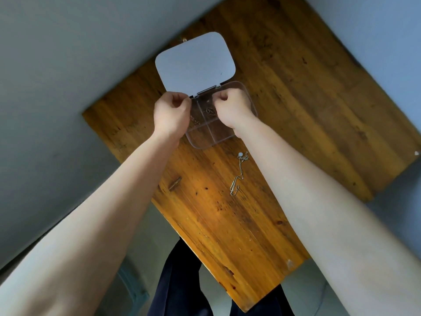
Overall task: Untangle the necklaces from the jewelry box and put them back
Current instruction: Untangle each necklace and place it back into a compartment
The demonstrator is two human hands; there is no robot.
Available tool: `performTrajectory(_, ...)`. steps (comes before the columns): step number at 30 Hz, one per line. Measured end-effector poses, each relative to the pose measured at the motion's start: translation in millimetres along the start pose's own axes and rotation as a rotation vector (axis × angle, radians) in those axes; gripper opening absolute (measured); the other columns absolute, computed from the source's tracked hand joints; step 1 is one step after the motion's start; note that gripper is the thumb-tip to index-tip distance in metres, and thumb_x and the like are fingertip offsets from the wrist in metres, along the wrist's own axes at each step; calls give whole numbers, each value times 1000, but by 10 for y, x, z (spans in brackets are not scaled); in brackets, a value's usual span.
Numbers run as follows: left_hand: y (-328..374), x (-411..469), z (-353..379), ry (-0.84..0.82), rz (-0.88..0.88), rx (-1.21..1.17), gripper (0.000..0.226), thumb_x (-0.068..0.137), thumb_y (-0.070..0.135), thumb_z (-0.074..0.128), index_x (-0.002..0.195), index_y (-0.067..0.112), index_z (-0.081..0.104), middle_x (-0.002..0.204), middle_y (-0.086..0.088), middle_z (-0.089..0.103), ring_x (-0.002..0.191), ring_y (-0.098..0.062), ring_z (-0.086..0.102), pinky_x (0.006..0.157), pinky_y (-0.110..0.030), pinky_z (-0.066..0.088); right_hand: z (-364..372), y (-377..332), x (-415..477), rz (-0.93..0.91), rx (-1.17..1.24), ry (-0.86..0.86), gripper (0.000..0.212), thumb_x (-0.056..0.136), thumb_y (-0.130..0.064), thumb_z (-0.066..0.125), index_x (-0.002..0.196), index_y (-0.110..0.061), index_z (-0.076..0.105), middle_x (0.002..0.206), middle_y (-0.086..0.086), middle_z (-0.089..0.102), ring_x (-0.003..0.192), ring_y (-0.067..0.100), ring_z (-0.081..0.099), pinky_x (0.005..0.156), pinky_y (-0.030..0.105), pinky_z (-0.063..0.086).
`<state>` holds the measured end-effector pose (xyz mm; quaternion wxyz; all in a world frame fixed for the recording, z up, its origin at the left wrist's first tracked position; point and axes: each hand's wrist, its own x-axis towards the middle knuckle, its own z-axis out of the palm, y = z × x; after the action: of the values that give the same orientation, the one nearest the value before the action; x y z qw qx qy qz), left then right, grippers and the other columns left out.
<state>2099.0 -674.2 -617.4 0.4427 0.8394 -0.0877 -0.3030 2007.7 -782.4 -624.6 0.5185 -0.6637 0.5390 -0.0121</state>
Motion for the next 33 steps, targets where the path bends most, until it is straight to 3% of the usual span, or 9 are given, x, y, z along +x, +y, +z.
performTrajectory(4, -54, -115, -14, 26, 145, 163, 30, 95, 23, 59, 123, 14, 65, 110, 4, 68, 96, -8, 65, 79, -17, 53, -197, 176, -123, -94, 19, 83, 28, 102, -20, 54, 125, -21, 70, 116, -6, 69, 78, -1, 62, 61, 8, 50)
performTrajectory(7, -98, -346, -9, 66, 240, 207, 27, 95, 20, 57, 119, 14, 68, 111, 4, 70, 95, -4, 63, 81, -11, 49, -384, 411, -359, -92, 114, 131, 25, 101, -18, 56, 121, -20, 72, 114, -5, 73, 101, 8, 68, 88, 26, 58)
performTrajectory(9, -165, -564, 52, 45, 301, 216, 22, 95, 17, 58, 113, 15, 71, 104, 5, 71, 83, 3, 61, 73, -1, 44, -487, 637, -556, -57, 104, 187, 24, 100, -19, 57, 118, -22, 72, 110, -7, 74, 104, 10, 67, 93, 28, 56)
performTrajectory(15, -500, -1089, 428, -191, 460, 412, 18, 92, 11, 62, 106, 13, 74, 102, -4, 71, 87, -19, 67, 78, -24, 48, -674, 1405, -1054, 91, 99, 395, 20, 101, -19, 57, 112, -25, 72, 110, -8, 71, 101, 9, 63, 88, 25, 53)
performTrajectory(20, -663, -1231, 689, -341, 544, 658, 35, 99, 5, 50, 132, 6, 62, 142, -15, 55, 128, -34, 53, 102, -41, 46, -728, 1848, -1275, 155, 40, 494, 17, 101, -20, 57, 110, -29, 68, 118, -3, 68, 89, -1, 56, 66, -4, 38)
performTrajectory(22, -704, -1226, 782, -368, 597, 750, 45, 97, -2, 50, 142, 5, 52, 154, -22, 40, 138, -41, 41, 110, -48, 40, -680, 1977, -1311, 152, -16, 468, 17, 99, -24, 60, 114, -29, 66, 119, -3, 64, 82, -6, 53, 60, 1, 38)
performTrajectory(26, -813, -1157, 919, -389, 696, 964, 66, 93, -6, 52, 154, 9, 32, 165, -18, 18, 148, -39, 21, 115, -51, 31, -514, 2139, -1316, 79, -178, 401, 36, 92, -44, 66, 126, -32, 60, 117, -6, 55, 83, 7, 60, 57, 9, 33)
performTrajectory(30, -941, -1166, 898, -377, 769, 1071, 56, 95, -2, 55, 149, 0, 40, 160, -19, 32, 142, -38, 33, 111, -49, 38, -381, 2193, -1318, 18, -246, 445, 52, 90, -48, 70, 135, -25, 59, 121, 0, 55, 89, 12, 63, 65, 18, 48)
performTrajectory(33, -1039, -1187, 863, -332, 820, 1037, 37, 90, -6, 64, 127, -11, 61, 139, -26, 56, 121, -43, 55, 98, -48, 52, -368, 2238, -1304, -38, -278, 497, 49, 89, -41, 76, 131, -17, 67, 117, 4, 61, 81, 13, 65, 64, 11, 41)
